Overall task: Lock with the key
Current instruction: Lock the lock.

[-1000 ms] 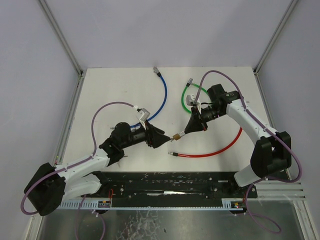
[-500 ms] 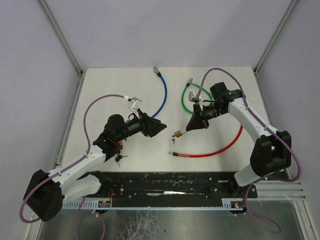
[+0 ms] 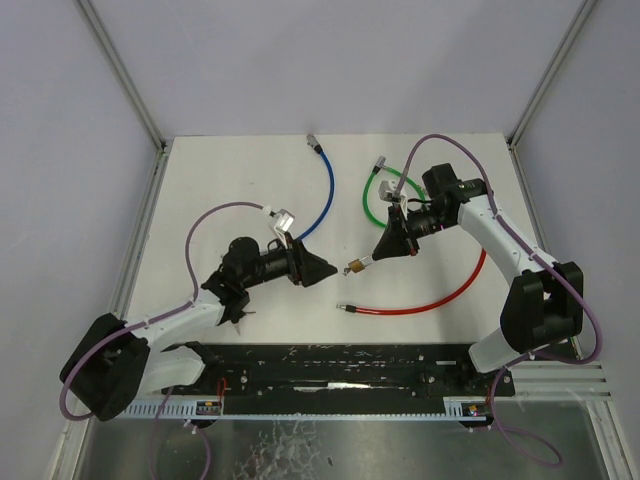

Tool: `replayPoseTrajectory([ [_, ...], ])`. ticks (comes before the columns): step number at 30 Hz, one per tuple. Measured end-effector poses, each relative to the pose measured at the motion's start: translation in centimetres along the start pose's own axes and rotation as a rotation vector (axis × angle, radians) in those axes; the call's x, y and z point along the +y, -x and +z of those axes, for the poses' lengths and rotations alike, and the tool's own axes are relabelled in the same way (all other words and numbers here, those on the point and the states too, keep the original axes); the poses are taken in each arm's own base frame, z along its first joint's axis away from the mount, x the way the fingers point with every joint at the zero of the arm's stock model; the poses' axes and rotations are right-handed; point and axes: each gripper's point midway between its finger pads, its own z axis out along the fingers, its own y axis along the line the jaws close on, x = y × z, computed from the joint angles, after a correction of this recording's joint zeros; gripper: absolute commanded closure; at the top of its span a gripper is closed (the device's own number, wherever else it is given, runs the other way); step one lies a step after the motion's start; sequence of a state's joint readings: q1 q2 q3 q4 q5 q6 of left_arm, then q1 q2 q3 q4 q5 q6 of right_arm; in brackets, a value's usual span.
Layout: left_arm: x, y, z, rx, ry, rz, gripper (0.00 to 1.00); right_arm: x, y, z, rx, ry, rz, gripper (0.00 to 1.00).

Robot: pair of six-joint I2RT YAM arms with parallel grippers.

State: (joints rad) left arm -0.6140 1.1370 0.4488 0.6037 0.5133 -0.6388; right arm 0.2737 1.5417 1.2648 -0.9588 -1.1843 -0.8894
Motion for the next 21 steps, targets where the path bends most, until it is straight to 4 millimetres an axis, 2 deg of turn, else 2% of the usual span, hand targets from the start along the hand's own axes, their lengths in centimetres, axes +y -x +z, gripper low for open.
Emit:
replayPoseTrajectory([
  [4,0.9,-2.0,-0.1,0.044,-0.002,-0.049,0.46,0.0,0.1,0.0,-0.006,0.003,0.001,1.00],
  [10,-0.3,-1.4,0.1,0.025,-0.064,-0.036,0.47,0.1,0.2,0.0,-0.010,0.006,0.001,1.00],
  [15,-0.6,-1.2,0.3,0.018,-0.085,-0.040,0.48,0.1,0.2,0.0,-0.011,0.006,0.002,1.00],
  [21,-0.5,-1.6,0.6,0.033,-0.101,-0.061,0.56,0.1,0.2,0.0,-0.011,0.006,0.003,1.00],
])
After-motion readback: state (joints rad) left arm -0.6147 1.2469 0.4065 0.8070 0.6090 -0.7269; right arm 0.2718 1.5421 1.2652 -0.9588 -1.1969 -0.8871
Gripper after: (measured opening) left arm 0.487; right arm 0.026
